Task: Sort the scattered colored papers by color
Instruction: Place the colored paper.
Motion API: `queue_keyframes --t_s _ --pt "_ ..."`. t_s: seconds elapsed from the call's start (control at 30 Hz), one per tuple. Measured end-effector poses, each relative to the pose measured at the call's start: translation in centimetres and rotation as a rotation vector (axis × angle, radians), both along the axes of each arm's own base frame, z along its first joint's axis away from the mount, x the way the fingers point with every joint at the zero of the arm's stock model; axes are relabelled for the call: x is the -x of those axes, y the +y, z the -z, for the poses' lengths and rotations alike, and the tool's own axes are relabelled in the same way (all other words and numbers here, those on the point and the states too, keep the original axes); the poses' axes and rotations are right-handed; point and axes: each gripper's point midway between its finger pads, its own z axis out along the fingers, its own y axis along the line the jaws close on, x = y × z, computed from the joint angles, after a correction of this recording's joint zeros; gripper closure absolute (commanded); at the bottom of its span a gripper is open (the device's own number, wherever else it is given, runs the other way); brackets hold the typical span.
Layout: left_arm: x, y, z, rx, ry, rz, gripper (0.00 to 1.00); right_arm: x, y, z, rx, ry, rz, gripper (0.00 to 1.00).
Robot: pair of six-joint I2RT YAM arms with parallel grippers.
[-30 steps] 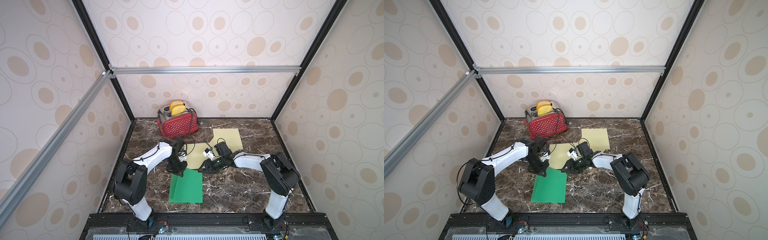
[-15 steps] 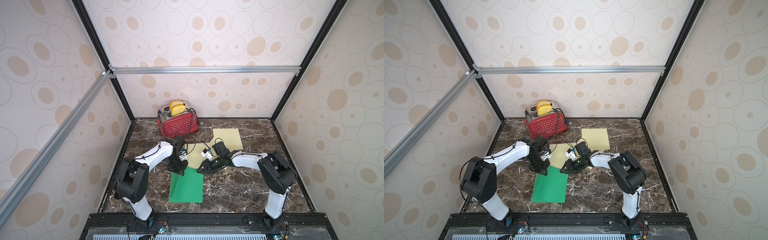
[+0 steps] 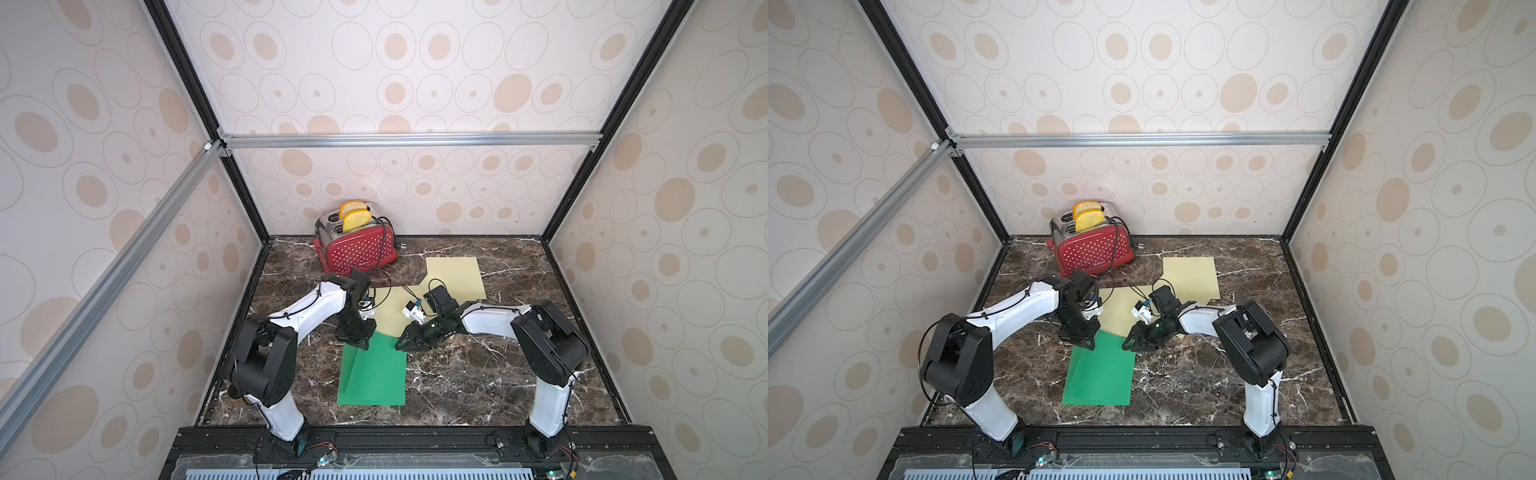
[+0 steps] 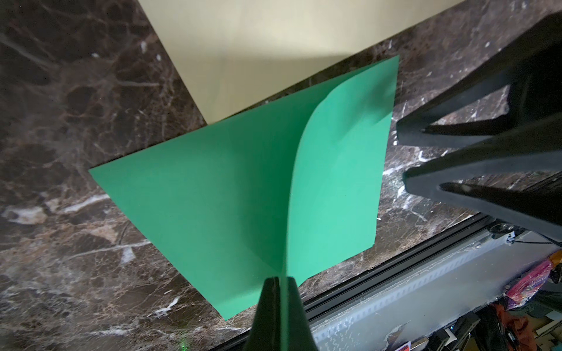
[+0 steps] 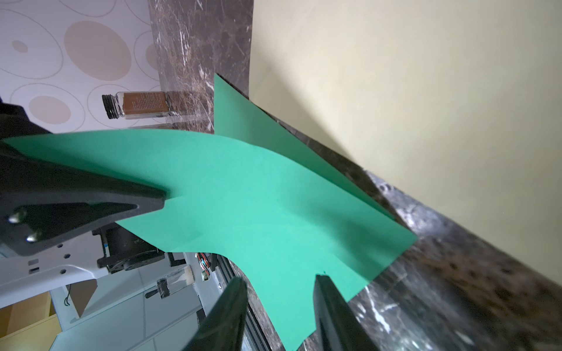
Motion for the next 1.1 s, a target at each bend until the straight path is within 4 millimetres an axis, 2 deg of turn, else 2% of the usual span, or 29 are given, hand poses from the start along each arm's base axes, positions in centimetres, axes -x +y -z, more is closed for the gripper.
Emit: queue_keyframes --t_s 0.53,0.7,0.77,0.93,1.1 --pt "0.3 0.5 0.1 -0.025 0.013 -0.002 1.00 -0.3 0.3 0.4 0.004 0.000 -0.008 0.59" --pt "0.4 0.5 0.1 -0.025 0.014 -0.003 1.00 -0.3 0.3 0.9 0.012 0.009 -0.008 0.63" --pt "0.3 0.5 0.1 -0.025 0.015 -0.004 1.00 -0.4 0.4 1.1 0.015 0.011 -0.009 0.69" --pt "0.4 0.5 0.3 -0.028 0.023 -0.004 1.00 -0.4 0.4 1.5 0.021 0.014 -0.011 0.75" --pt "0.4 0.5 0.4 -0.030 0.026 -0.003 1.00 -0.3 0.2 1.8 0.031 0.018 -0.009 0.75"
